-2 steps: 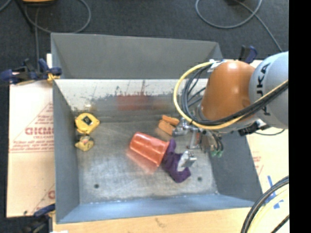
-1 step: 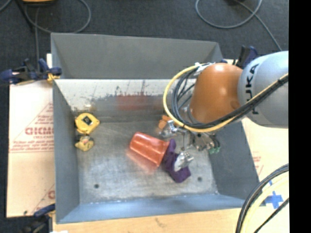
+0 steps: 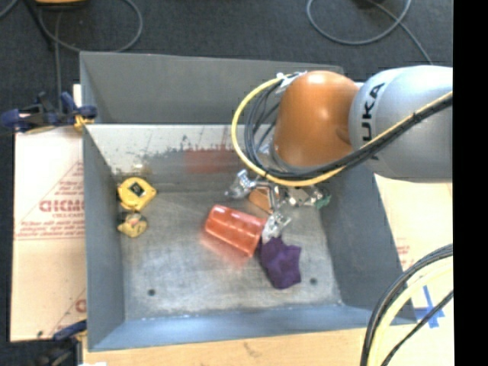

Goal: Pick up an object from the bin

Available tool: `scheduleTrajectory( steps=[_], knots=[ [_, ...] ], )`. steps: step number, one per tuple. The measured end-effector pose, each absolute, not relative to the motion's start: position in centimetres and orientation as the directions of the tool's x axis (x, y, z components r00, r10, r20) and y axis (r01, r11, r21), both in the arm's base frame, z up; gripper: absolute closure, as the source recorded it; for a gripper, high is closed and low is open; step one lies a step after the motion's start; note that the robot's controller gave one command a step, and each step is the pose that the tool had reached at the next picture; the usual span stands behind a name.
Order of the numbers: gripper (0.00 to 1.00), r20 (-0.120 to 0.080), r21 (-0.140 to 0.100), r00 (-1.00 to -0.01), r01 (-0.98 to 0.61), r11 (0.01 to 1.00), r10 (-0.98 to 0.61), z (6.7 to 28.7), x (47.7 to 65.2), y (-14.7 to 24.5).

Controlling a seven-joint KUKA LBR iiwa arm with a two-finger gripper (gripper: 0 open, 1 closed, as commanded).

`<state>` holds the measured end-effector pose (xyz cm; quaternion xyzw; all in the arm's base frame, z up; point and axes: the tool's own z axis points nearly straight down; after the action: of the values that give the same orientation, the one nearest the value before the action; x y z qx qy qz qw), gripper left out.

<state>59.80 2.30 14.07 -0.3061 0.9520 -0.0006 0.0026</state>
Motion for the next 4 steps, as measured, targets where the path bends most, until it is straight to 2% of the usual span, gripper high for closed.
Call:
scheduleTrajectory(
  steps=[1, 2, 3, 4],
  knots=[
    [0.0, -0.005, 0.0, -0.896, -0.443, 0.896, -0.443, 13.5, 59.8, 2.8],
    [0.0, -0.013, -0.004, -0.905, -0.426, 0.905, -0.426, 7.7, 57.1, 0.8],
    [1.0, -0.004, -0.003, -0.905, -0.425, 0.905, -0.425, 8.4, 57.3, 0.8],
    [1.0, -0.004, -0.003, -0.905, -0.425, 0.905, -0.425, 8.4, 57.3, 0.8]
  ],
)
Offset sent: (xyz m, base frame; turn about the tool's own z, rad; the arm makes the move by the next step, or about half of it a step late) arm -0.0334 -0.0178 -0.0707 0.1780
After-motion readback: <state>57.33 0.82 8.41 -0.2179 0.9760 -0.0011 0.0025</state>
